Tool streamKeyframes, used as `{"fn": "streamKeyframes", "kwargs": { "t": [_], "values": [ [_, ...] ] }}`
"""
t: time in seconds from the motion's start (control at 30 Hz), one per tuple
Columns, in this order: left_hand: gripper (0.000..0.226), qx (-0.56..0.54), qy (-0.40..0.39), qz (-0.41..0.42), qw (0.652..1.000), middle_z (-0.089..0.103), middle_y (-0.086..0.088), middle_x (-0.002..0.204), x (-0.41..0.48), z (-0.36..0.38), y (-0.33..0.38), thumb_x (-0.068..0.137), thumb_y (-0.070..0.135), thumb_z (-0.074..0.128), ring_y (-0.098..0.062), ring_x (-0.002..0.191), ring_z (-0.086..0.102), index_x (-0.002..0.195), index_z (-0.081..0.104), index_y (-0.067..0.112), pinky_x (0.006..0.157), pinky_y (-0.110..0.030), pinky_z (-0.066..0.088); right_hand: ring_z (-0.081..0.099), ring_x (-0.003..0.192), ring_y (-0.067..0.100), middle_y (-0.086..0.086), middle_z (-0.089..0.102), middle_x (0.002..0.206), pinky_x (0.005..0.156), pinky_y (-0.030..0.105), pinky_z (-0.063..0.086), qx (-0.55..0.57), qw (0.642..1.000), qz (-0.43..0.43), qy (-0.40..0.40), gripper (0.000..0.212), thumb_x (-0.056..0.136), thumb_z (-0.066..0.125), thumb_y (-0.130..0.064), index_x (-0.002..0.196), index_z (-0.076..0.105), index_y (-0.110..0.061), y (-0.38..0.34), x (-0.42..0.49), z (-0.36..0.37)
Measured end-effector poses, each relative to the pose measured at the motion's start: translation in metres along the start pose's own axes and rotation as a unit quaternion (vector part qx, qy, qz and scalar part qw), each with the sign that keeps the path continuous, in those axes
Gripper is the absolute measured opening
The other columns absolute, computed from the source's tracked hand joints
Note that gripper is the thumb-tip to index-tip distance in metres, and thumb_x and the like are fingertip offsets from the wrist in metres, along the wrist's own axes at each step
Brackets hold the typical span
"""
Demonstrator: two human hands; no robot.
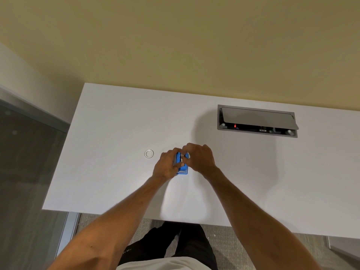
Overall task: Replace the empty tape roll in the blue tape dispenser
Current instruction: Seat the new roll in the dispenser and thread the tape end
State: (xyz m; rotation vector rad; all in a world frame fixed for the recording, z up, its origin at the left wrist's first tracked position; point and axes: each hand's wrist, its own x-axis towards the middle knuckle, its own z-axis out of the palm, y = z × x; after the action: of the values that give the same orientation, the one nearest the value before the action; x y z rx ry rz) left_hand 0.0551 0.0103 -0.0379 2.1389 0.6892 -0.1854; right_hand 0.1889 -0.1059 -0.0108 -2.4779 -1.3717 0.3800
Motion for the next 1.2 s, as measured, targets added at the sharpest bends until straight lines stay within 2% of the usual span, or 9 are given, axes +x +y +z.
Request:
{"fn": "streamKeyframes", "kwargs": {
  "t": [0.1, 0.23, 0.43, 0.57, 0.7, 0.87, 0.97, 1.1, 1.2],
  "values": [
    [0.042, -0.006, 0.007, -0.003, 1.0, 0.074, -0.003, 0.118, 0.0, -0.001, 0.005, 0.098, 0.04, 0.072, -0.018, 0.1, 0.065, 0.134, 0.062, 0.022, 0.089, -0.033, 0.055, 0.057, 0.053, 0.018, -0.003, 0.065, 0.067, 0.055, 0.035, 0.052, -0.004, 1.0, 0.004, 0.007, 0.025, 0.093, 0.069, -0.042, 0.079, 0.068, -0.021, -0.002, -0.004, 0.0],
    [0.039, -0.007, 0.015, -0.006, 1.0, 0.072, 0.0, 0.117, -0.002, -0.002, 0.007, 0.102, 0.043, 0.068, -0.016, 0.1, 0.065, 0.133, 0.064, 0.019, 0.082, -0.027, 0.047, 0.055, 0.054, 0.015, -0.006, 0.064, 0.067, 0.055, 0.036, 0.054, -0.001, 1.0, 0.01, 0.006, 0.019, 0.09, 0.07, -0.038, 0.078, 0.068, -0.023, -0.003, 0.0, 0.001],
    [0.041, -0.004, 0.01, -0.011, 1.0, 0.072, -0.005, 0.117, -0.003, -0.003, 0.008, 0.098, 0.042, 0.072, -0.025, 0.102, 0.069, 0.131, 0.06, 0.021, 0.089, -0.039, 0.06, 0.066, 0.065, 0.019, -0.004, 0.073, 0.08, 0.064, 0.036, 0.056, 0.005, 1.0, 0.026, 0.009, 0.024, 0.097, 0.06, -0.042, 0.087, 0.072, -0.023, 0.001, 0.001, 0.007],
    [0.045, -0.017, 0.007, -0.015, 1.0, 0.071, -0.005, 0.12, -0.002, -0.001, 0.007, 0.095, 0.033, 0.077, -0.025, 0.105, 0.067, 0.135, 0.059, 0.021, 0.085, -0.031, 0.05, 0.067, 0.068, 0.018, -0.004, 0.074, 0.085, 0.068, 0.038, 0.058, 0.017, 0.999, 0.034, 0.009, 0.026, 0.096, 0.061, -0.046, 0.093, 0.074, -0.023, 0.004, -0.002, 0.008],
    [0.046, -0.036, 0.009, -0.012, 0.999, 0.073, -0.001, 0.118, -0.004, -0.003, 0.006, 0.099, 0.047, 0.071, -0.02, 0.103, 0.068, 0.136, 0.061, 0.022, 0.087, -0.028, 0.05, 0.069, 0.072, 0.018, -0.004, 0.076, 0.091, 0.07, 0.035, 0.058, 0.022, 0.999, 0.037, 0.01, 0.03, 0.095, 0.063, -0.051, 0.099, 0.075, -0.023, 0.006, -0.008, 0.01],
    [0.054, -0.031, 0.011, 0.01, 0.999, 0.075, -0.001, 0.117, -0.006, -0.006, 0.004, 0.092, 0.057, 0.061, -0.021, 0.102, 0.07, 0.136, 0.062, 0.024, 0.09, -0.036, 0.058, 0.067, 0.066, 0.018, 0.0, 0.076, 0.087, 0.064, 0.029, 0.052, 0.016, 1.0, 0.026, 0.005, 0.036, 0.093, 0.067, -0.054, 0.097, 0.075, -0.019, 0.008, -0.007, 0.011],
    [0.059, -0.032, 0.02, 0.012, 0.999, 0.074, 0.001, 0.118, -0.006, -0.004, 0.006, 0.09, 0.067, 0.055, -0.019, 0.102, 0.068, 0.136, 0.061, 0.03, 0.088, -0.036, 0.058, 0.069, 0.07, 0.019, -0.001, 0.077, 0.093, 0.068, 0.032, 0.055, -0.001, 1.0, 0.025, -0.006, 0.036, 0.093, 0.067, -0.053, 0.101, 0.076, -0.019, 0.007, -0.004, 0.008],
    [0.041, -0.027, 0.027, 0.017, 0.999, 0.074, 0.004, 0.112, -0.008, -0.002, 0.005, 0.093, 0.05, 0.064, -0.019, 0.098, 0.068, 0.131, 0.061, 0.035, 0.083, -0.04, 0.061, 0.071, 0.077, 0.02, -0.004, 0.077, 0.097, 0.072, 0.033, 0.052, -0.035, 0.999, 0.031, -0.026, 0.031, 0.094, 0.064, -0.049, 0.102, 0.077, -0.022, 0.004, -0.002, 0.002],
    [0.041, -0.022, 0.037, 0.025, 0.999, 0.074, 0.001, 0.109, -0.009, -0.002, 0.006, 0.091, 0.046, 0.063, -0.02, 0.094, 0.068, 0.129, 0.062, 0.03, 0.08, -0.041, 0.061, 0.07, 0.073, 0.018, -0.004, 0.077, 0.091, 0.07, 0.033, 0.054, -0.059, 0.998, 0.023, -0.022, 0.03, 0.097, 0.059, -0.048, 0.095, 0.077, -0.024, 0.003, 0.0, 0.0]
  ]
}}
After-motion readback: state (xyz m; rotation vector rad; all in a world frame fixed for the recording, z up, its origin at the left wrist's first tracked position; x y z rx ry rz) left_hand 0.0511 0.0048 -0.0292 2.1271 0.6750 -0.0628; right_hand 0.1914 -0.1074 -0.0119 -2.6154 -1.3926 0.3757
